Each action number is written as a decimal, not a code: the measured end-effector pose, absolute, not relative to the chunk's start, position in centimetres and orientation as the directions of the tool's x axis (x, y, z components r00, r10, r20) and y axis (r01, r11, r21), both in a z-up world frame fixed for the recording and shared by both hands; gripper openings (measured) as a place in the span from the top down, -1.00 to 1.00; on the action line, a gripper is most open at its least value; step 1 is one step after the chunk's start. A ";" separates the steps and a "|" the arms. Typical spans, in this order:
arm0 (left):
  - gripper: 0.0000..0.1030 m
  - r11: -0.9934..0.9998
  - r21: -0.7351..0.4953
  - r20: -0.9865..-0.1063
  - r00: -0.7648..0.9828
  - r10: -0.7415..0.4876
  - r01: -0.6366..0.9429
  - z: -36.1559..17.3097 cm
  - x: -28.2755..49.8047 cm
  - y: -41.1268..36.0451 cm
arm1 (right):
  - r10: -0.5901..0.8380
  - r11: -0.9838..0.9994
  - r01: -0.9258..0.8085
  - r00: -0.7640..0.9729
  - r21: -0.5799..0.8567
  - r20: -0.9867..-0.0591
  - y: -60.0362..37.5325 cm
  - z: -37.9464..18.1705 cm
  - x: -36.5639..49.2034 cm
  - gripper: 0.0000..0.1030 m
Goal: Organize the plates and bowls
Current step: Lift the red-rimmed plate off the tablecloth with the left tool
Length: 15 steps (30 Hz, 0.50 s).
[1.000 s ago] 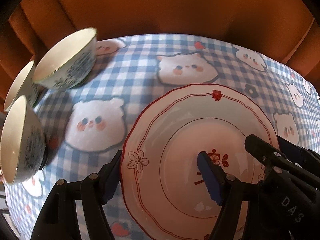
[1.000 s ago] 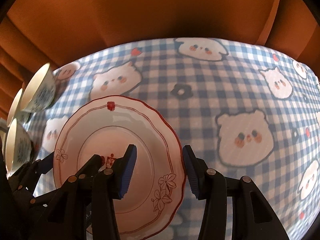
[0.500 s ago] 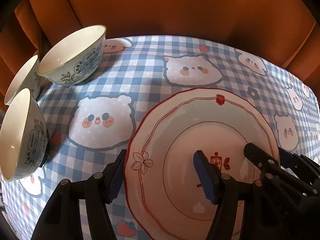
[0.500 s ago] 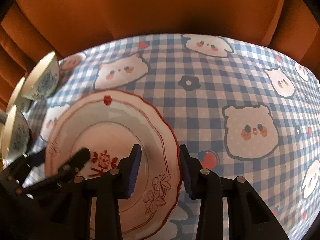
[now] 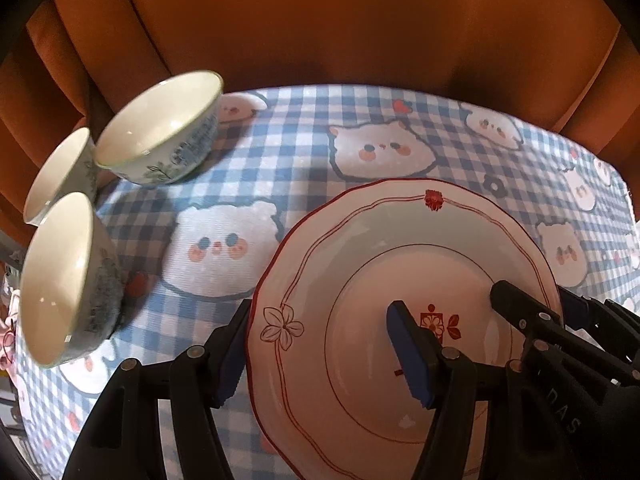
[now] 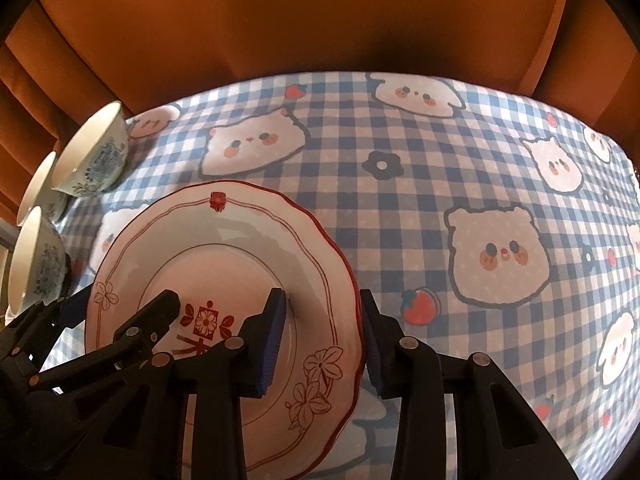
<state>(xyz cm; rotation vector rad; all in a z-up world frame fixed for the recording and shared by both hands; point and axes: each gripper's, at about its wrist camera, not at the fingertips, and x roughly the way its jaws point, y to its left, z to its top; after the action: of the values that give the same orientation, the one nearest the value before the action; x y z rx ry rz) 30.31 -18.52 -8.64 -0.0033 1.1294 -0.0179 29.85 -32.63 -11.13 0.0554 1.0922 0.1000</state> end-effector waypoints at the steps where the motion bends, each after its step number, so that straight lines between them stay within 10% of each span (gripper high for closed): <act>1: -0.29 1.000 -0.016 -0.901 0.434 -0.020 0.014 -8.2 30.1 -18.3 | 0.107 0.994 -0.053 0.464 0.093 -0.879 -32.5 -10.5 29.5 0.21; 15: -0.29 0.995 -0.069 -0.854 0.512 -0.095 0.070 -1.9 24.3 -16.3 | 0.052 0.998 -0.006 0.544 0.058 -0.838 -30.4 -3.8 22.9 0.21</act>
<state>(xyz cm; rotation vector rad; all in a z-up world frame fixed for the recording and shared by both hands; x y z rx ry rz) 24.30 -16.30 -1.87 -0.0267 1.0285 -0.0997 22.94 -30.44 -3.76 0.0502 0.9957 0.0348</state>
